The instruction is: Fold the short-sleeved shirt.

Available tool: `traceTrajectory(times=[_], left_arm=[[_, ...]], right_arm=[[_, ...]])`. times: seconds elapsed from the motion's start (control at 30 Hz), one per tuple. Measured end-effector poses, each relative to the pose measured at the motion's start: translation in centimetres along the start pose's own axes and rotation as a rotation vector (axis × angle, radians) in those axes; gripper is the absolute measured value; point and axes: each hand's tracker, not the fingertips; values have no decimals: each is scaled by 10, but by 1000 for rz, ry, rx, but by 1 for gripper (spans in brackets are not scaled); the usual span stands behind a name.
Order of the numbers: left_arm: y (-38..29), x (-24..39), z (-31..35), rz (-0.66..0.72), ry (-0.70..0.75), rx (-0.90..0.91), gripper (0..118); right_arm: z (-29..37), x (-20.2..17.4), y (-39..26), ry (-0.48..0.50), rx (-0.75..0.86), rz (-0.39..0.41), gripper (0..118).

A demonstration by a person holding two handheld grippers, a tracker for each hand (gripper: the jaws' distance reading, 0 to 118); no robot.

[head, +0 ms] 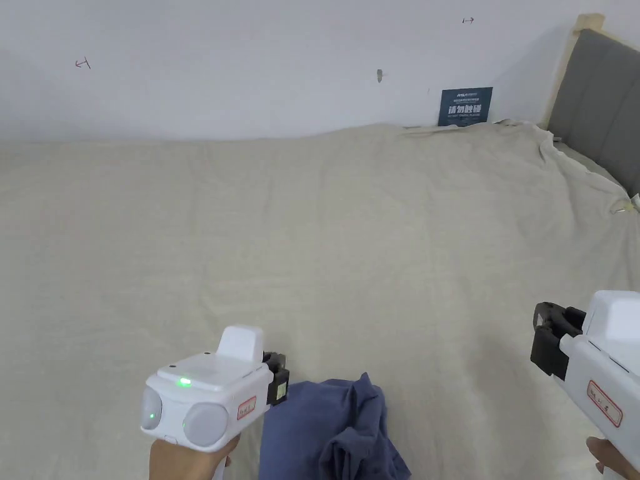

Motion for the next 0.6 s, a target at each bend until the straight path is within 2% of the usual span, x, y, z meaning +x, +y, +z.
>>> traceTrajectory(times=[0.03, 0.33, 0.6], left_arm=[[-5, -1, -2, 8, -12, -8, 0], [-49, 24, -34, 16, -70, -80, 0], [-67, 74, -45, -32, -115, -46, 0]], right_arm=[[0, 0, -1, 0, -1, 2, 1], [0, 3, -7, -3, -22, -4, 1], [2, 13, -9, -19, -23, -11, 1]])
